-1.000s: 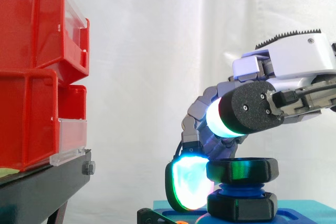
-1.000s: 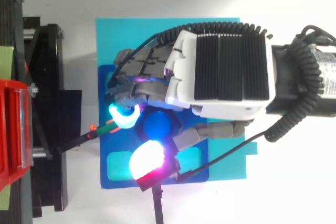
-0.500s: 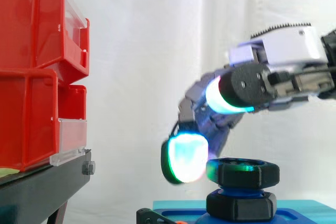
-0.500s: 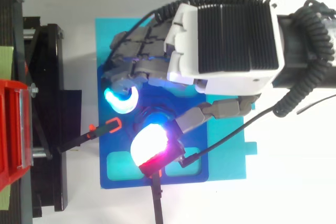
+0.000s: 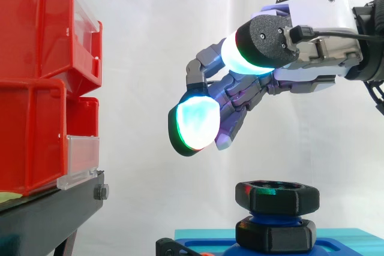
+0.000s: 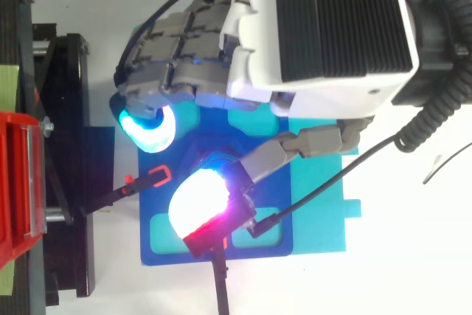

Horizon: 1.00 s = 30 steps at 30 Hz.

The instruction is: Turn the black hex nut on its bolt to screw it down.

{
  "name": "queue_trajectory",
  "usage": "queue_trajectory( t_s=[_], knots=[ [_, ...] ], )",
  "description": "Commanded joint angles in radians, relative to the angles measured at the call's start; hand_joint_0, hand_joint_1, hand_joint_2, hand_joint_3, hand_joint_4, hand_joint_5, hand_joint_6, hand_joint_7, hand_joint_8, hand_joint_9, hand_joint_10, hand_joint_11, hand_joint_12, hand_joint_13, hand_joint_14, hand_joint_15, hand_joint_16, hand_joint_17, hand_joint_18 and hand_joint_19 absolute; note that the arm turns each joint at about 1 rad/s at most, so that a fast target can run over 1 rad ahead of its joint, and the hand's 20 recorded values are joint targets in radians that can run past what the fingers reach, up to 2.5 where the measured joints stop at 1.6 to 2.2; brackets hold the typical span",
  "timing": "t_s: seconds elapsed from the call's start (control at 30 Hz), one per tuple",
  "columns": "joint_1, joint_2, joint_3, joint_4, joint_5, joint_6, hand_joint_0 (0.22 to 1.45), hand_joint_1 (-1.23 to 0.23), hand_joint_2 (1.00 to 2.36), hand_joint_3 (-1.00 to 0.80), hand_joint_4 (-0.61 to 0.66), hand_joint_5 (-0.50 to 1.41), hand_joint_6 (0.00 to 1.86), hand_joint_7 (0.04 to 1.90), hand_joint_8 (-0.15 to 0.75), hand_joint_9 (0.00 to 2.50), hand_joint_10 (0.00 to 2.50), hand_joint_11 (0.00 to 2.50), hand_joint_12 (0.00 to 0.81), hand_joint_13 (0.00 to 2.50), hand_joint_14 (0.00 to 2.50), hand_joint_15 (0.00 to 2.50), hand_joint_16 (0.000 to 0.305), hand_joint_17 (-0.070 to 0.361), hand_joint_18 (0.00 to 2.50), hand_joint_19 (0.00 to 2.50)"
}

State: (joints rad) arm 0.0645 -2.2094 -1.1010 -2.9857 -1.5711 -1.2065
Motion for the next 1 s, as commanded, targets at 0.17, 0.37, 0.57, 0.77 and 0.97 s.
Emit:
queue_trajectory(
  t_s=[0.17,0.37,0.57,0.77,0.97],
  knots=[
    [0.021,-0.032,0.000,0.013,0.019,0.002,0.46,-0.29,1.00,-0.50,0.35,-0.18,0.57,1.01,0.361,0.53,0.01,0.39,0.406,0.61,0.00,0.16,0.059,0.133,0.75,0.29],
    [0.054,-0.032,0.000,0.021,0.062,0.002,0.46,-0.29,1.00,-0.50,0.36,-0.20,0.67,0.86,0.360,0.54,0.01,0.40,0.406,0.62,0.00,0.16,0.059,0.133,0.75,0.29],
    [0.074,-0.032,0.000,0.002,0.077,0.013,0.46,-0.29,1.00,-0.50,0.36,-0.22,0.80,0.69,0.365,0.55,0.01,0.43,0.405,0.62,0.00,0.16,0.059,0.132,0.76,0.29],
    [0.084,-0.032,0.000,-0.013,0.079,0.013,0.47,-0.30,1.00,-0.50,0.37,-0.23,0.90,0.68,0.372,0.57,0.01,0.48,0.401,0.62,0.00,0.16,0.057,0.129,0.76,0.27],
    [0.083,-0.032,0.000,-0.045,0.077,0.015,0.47,-0.31,1.00,-0.50,0.38,-0.22,0.93,0.69,0.391,0.61,0.01,0.51,0.400,0.63,0.01,0.17,0.057,0.128,0.76,0.28]
  ],
)
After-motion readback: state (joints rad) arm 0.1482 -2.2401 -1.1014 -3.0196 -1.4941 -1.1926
